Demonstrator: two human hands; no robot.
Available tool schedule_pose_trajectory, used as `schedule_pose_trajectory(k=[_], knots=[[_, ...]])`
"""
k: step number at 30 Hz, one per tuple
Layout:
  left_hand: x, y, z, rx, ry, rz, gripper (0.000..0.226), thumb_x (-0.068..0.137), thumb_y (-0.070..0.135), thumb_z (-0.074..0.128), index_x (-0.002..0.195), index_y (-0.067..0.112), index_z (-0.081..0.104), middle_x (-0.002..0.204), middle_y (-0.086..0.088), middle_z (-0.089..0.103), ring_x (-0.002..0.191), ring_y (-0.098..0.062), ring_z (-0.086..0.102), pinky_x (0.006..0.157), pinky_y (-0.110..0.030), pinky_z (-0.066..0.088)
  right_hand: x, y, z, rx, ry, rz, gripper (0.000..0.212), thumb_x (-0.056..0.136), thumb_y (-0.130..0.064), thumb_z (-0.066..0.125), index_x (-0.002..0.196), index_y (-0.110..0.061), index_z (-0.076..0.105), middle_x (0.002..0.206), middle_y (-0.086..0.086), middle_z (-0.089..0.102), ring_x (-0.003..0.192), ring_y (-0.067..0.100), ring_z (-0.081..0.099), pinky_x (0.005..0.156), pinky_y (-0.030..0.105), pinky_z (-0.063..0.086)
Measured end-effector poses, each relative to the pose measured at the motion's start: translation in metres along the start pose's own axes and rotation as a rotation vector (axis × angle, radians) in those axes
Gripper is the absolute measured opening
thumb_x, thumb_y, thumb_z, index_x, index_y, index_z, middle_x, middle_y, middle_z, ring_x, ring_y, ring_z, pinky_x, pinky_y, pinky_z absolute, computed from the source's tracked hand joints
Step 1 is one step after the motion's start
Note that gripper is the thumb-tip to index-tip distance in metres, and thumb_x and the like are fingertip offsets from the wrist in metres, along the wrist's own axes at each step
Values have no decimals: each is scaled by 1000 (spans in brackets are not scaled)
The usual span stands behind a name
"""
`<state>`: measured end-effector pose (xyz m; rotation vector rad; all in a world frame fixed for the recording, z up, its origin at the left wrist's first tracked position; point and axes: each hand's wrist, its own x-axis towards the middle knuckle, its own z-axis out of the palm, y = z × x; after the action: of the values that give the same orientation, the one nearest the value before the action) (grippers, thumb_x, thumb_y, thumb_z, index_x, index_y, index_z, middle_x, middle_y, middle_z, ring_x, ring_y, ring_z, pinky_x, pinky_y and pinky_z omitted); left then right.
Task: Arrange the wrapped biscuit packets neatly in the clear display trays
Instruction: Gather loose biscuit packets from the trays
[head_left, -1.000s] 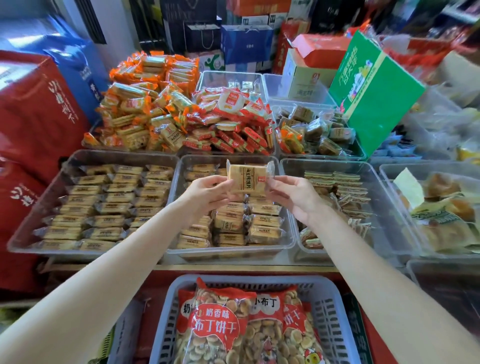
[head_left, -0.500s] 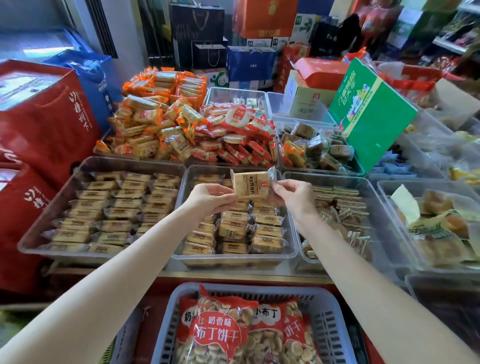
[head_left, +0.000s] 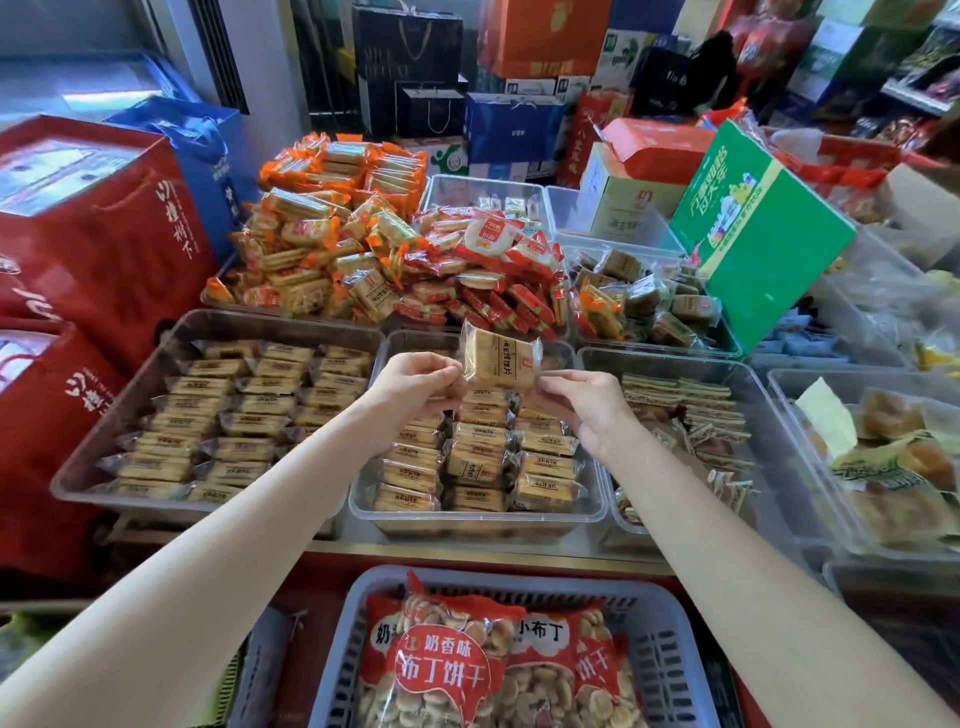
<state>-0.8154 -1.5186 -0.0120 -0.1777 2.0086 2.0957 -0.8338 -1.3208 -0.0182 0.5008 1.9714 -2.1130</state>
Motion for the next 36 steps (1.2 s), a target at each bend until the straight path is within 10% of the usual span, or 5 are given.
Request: schedule_pose_trajectory(k=[11,18,25,31,36], knots=[[13,-9,-3,34,107,-53,15,94,-1,49,82,5,57,78,-7,59,68,-10,62,71,-18,55,9,2,4,-284,103,-192,11,94,-1,54,91,-7,62,75,8,67,60,15,65,52,19,52],[21,-21,0,179,125,-47,13,85,0,63,87,12,59,86,-7,65,80,-14,65,78,-22,54,13,1,3,-351,-12,-209,18,87,7,59,90,-10,64,86,4,68,76,14,67,74,24,56],[27,-41,-23,501,179,-43,15,83,4,65,94,12,60,94,-7,66,87,-19,63,83,-33,54,30,29,22,-570,58,-150,14,87,4,60,93,-8,64,89,5,66,69,9,62,58,16,51],[19,-66,-48,624,298,-35,20,87,6,63,100,15,52,93,-1,62,79,-8,57,62,-17,45,42,65,63,-581,-11,-53,19,88,2,60,106,-3,64,102,11,68,83,18,67,80,32,57],[22,-72,-50,902,299,47,24,88,3,57,111,7,54,113,-9,56,102,-22,54,82,-30,47,43,70,62,-551,-134,18,34,87,7,58,118,-8,58,107,2,61,101,16,59,81,23,47]])
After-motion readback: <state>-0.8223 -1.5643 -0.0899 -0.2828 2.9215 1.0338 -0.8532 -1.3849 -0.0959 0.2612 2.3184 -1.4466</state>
